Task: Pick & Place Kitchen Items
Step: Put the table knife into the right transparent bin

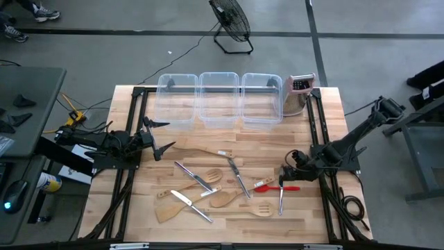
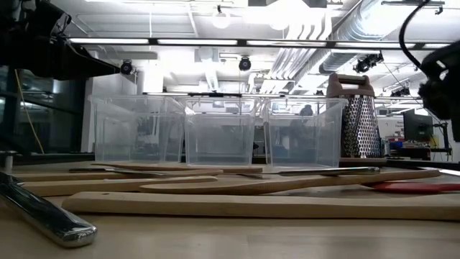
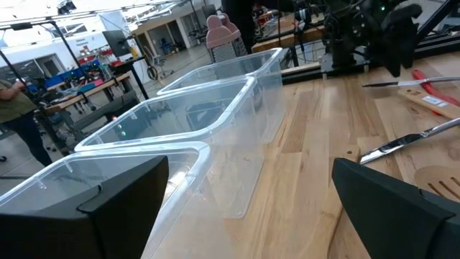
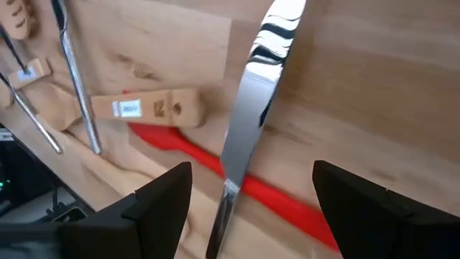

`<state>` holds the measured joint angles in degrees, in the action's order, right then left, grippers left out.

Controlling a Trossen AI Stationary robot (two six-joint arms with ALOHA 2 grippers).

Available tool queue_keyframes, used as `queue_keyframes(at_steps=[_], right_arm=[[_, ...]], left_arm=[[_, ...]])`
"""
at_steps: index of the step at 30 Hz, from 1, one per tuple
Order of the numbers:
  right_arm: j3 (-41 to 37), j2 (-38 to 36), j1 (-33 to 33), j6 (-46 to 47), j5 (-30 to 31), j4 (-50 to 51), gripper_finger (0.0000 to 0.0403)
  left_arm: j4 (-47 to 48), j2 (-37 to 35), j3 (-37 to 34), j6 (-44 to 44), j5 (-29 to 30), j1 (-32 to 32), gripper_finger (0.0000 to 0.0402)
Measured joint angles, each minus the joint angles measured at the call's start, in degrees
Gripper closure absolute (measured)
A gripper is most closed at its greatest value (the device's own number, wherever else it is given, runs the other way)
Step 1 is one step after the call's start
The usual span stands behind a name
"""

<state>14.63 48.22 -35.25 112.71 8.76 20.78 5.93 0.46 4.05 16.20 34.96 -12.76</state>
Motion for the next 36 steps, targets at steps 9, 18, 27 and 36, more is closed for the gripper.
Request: queue_keyframes(at_steps=[9,18,27,36], right_arm=[[-3.43,-0.19,-2.35,-1.84,2.49,-5.04,0.0119],[-5.37,0.61,-2.20,-4.40,4.66,-10.05,0.0119],[-5.37,4.85,-0.68,-6.24,6.27,-15.31,0.0119],[-5.19,12.28,1.07,-7.25,6.57,-23.91,0.0119]], left_arm=[[0.00,0.00,0.02,0.00,0.00,-0.01,0.0014],[0.00,-0.01,0.02,-0.01,0.02,-0.02,0.0014],[0.01,-0.01,0.01,-0.01,0.00,0.00,0.0014],[0.00,-0.01,0.02,0.01,0.02,-0.01,0.0014]])
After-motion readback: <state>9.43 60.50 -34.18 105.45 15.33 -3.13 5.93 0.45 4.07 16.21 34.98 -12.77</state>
